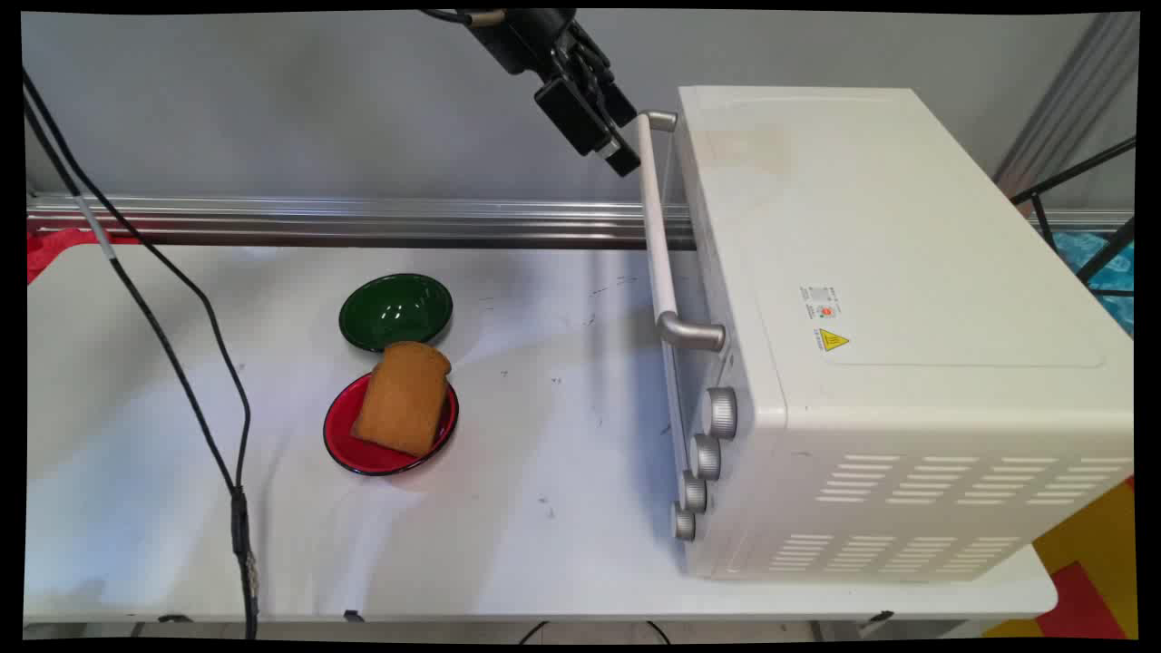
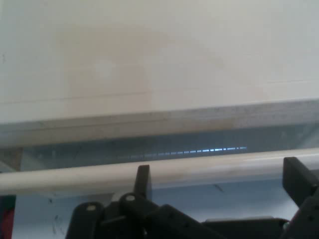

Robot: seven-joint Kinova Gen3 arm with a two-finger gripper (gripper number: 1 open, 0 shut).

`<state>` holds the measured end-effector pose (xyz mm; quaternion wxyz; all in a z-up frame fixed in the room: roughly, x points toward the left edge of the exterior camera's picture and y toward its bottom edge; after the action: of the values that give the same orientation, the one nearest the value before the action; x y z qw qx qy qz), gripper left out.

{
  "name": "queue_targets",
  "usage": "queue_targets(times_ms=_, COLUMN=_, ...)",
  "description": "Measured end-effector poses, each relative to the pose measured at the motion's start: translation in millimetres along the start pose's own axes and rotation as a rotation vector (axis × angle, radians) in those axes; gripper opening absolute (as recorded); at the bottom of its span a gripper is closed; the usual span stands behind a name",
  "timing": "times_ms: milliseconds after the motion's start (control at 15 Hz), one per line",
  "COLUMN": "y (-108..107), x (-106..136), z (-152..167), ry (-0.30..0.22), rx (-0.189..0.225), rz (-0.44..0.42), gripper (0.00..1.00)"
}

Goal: Open the oven

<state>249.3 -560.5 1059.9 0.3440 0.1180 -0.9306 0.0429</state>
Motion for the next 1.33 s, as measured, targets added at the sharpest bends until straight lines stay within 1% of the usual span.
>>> queue_targets(times_ms=67, y=-2, x=-1, z=0, ry=0.008, rx=-0.008, rz=0.005, gripper=0.00)
queue_targets(times_ms=333, y=-5, x=-2, z=1, ry=0.026, rx=-0.028, rz=0.010, gripper=0.00)
queue_targets(times_ms=667, y=-5, x=-5, z=8, ry=0.042, rx=-0.051, rz=-0.010, gripper=0.00)
queue_targets(times_ms=1067, y=-4, x=-10, z=25, ry=0.051, rx=-0.053, rz=-0.037, gripper=0.00)
queue_targets(times_ms=1333, y=-5, x=-13, z=39, ry=0.061, rx=-0.041, rz=-0.048, gripper=0.00)
